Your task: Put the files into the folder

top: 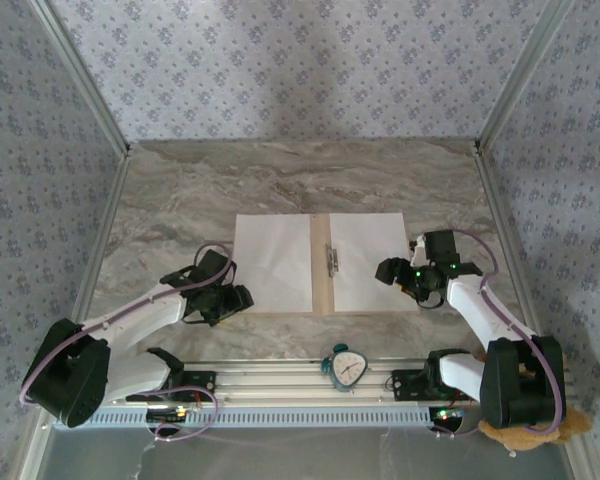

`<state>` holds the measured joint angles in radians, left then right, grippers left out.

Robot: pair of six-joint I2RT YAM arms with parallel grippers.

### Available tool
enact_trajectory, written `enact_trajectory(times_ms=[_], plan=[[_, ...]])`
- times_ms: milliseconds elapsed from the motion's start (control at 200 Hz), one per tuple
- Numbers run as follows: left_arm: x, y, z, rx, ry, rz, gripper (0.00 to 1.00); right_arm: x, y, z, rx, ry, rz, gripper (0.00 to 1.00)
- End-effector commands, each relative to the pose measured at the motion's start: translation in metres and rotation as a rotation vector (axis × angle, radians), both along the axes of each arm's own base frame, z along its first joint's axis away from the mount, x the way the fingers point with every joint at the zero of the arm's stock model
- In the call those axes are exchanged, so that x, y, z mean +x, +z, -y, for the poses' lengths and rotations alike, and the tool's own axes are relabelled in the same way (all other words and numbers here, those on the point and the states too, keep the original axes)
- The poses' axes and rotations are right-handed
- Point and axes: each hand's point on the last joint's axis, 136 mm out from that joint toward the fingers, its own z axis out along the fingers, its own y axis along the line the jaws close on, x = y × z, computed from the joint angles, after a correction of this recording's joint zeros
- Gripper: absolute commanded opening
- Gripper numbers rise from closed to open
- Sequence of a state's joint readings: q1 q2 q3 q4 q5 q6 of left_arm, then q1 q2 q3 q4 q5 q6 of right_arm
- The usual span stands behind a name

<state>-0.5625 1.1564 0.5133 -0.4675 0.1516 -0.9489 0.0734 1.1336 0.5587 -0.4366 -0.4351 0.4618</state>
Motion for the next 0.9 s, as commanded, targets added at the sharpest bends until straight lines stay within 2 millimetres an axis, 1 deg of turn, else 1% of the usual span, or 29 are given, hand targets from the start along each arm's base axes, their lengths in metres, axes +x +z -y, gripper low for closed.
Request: enact_trajectory(times_ms=[0,210,395,510,740,815,895], plan=[[0.012,0.012,0.009,-0.07,0.003,0.061,0.63,-0.005,-0.004,-0.003,0.009,0.022,-0.015,0.74],[0.018,0.013,0.01,-0.1,0.004,0.089,0.57,-0.006,-0.005,-0.004,0.014,0.024,-0.019,0.74],[0.029,0.021,0.021,-0.19,0.004,0.159,0.49,-0.007,-0.006,-0.005,0.013,0.028,-0.022,0.74],[0.035,0.025,0.027,-0.226,-0.005,0.193,0.46,-0.008,-0.008,-0.006,0.013,0.03,-0.028,0.74],[0.046,0.029,0.041,-0.311,-0.007,0.245,0.4,-0.007,-0.011,-0.011,0.02,0.039,-0.038,0.74],[0.049,0.029,0.043,-0.322,-0.003,0.251,0.39,-0.008,-0.012,-0.013,0.021,0.044,-0.045,0.74],[0.053,0.027,0.046,-0.331,-0.003,0.248,0.35,-0.008,-0.012,-0.014,0.021,0.049,-0.048,0.74]])
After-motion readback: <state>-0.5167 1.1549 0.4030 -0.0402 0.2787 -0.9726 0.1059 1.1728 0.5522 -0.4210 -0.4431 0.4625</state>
